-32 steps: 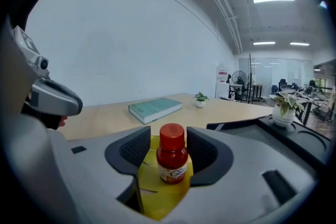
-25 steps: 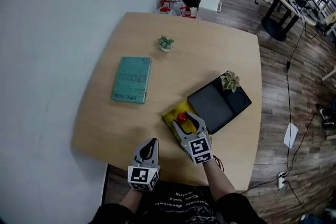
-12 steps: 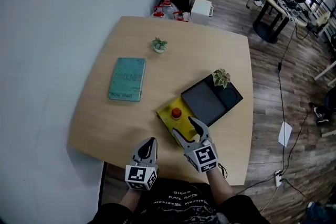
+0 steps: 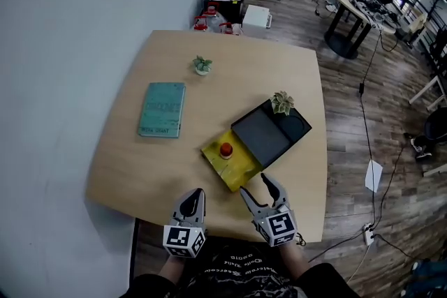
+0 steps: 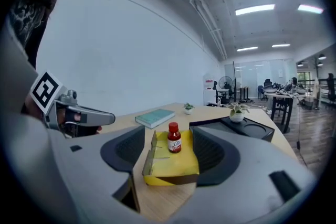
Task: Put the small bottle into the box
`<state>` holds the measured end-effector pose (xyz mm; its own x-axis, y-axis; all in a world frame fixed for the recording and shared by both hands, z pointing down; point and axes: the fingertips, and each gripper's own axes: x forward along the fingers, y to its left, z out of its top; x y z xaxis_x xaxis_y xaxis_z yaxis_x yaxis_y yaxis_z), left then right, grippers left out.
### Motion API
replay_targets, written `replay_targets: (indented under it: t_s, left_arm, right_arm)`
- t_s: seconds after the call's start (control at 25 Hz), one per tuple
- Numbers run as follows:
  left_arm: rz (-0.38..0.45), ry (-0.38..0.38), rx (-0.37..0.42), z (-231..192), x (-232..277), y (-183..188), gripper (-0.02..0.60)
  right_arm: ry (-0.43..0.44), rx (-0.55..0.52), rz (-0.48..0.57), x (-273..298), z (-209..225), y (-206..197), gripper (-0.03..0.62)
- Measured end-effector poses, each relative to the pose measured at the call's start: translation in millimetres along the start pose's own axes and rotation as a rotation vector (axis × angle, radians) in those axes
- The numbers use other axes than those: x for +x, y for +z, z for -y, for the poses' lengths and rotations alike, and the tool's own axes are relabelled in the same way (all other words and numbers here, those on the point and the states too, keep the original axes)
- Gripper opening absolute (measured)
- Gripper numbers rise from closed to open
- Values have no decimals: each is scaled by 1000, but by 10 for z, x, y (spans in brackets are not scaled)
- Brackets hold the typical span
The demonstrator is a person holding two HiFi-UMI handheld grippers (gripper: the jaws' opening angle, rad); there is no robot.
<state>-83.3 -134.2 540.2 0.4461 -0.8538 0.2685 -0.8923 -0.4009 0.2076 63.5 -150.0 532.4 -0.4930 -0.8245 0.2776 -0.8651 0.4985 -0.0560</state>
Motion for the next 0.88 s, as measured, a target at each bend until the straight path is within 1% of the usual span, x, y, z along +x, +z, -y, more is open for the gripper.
replay_targets:
  t_s: [0.2, 0.32, 0.52, 0.64, 0.68, 0.72, 0.88]
  left_arm:
    - [-19, -27, 15, 84, 2, -85, 5]
    - [-31, -41, 20, 116, 10, -138, 5]
    - [-47, -63, 33, 173, 44, -210, 5]
    - [-42, -74, 51, 208, 80, -137, 5]
    - [-43, -78, 51, 210, 93, -137, 5]
    - [-47, -87, 46, 211, 103, -156, 5]
    - [-78, -127, 28, 220, 122, -257, 5]
  right_arm:
    - [-94, 48, -10, -321, 97, -263, 299]
    - [-126, 61, -35, -446, 154, -399, 299]
    - [-147, 59, -40, -506, 223, -443, 299]
    - [-126, 56, -27, -468, 217, -388, 298]
    - [-119, 55, -20, -456, 211, -366, 287]
    - [-115, 55, -14, -448, 207, -348, 254]
    - [-90, 60, -6, -432, 172, -325, 171]
